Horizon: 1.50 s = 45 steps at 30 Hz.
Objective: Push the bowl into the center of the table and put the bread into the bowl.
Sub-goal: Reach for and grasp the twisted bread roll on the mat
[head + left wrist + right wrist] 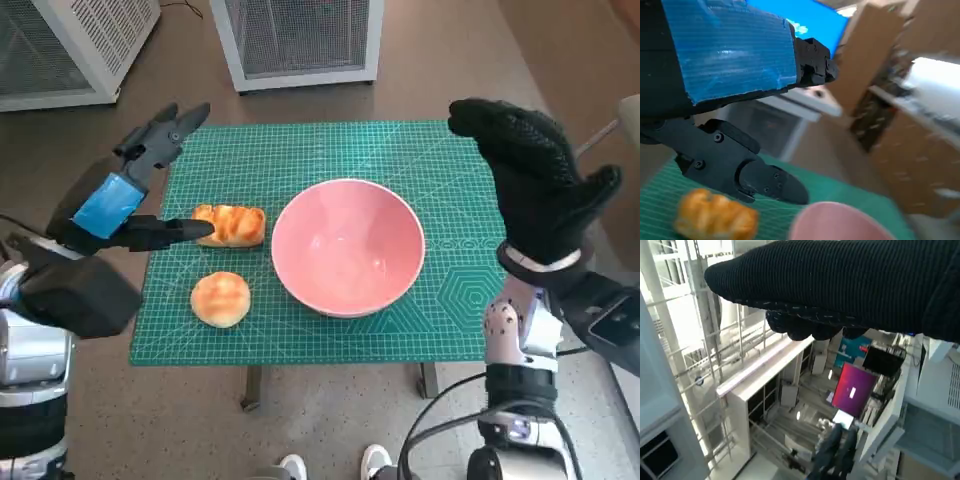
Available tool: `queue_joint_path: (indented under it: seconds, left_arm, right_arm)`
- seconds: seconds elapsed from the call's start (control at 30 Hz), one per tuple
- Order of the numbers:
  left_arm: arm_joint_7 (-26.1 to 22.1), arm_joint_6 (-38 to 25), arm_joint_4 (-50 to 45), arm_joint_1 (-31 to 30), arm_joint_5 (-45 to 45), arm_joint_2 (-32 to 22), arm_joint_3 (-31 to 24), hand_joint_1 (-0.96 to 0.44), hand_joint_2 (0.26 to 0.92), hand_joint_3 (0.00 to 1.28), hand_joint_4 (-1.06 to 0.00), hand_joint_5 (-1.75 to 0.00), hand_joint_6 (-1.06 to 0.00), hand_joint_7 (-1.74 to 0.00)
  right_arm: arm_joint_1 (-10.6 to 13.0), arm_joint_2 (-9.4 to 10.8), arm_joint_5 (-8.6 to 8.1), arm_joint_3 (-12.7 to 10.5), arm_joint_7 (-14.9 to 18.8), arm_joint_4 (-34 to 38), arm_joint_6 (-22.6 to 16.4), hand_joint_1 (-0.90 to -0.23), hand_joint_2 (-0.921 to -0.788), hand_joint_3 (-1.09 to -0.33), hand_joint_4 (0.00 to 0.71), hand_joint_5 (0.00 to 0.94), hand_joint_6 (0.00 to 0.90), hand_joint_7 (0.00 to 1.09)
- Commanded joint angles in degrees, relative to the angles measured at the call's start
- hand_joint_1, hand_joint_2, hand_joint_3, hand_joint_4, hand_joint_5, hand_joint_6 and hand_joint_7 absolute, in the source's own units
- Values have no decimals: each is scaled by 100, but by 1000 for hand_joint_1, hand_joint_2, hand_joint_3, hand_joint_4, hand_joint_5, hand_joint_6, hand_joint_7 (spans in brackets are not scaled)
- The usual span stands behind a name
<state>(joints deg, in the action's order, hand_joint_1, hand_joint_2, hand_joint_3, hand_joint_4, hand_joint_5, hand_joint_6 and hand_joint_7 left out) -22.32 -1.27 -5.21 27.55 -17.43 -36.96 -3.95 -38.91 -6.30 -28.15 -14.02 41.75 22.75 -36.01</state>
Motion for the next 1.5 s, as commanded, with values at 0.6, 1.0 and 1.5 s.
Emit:
queue_joint_path:
  seconds: [0.6, 1.0, 1.5]
  left_arm:
    - [-1097, -2014, 896, 1381, -1276, 33, 1677, 86, 740, 15, -90, 0, -241, -57]
    - [-933, -1859, 2608, 2033, -1567, 374, 2286, 56, 742, 17, -97, -4, -248, -39]
    - [-376, -1329, 5546, 3019, -2068, 1066, 3090, 48, 736, 15, -99, -1, -259, -26]
  right_arm:
    - [188, -28, -8, 113, -86, -74, 149, -555, -921, -454, 406, 9, 203, 563]
    - [271, 11, 87, 174, -191, -85, 92, -546, -921, -468, 406, 7, 203, 561]
    - [344, -28, 70, 207, -289, -189, 127, -549, -921, -478, 406, 5, 195, 560]
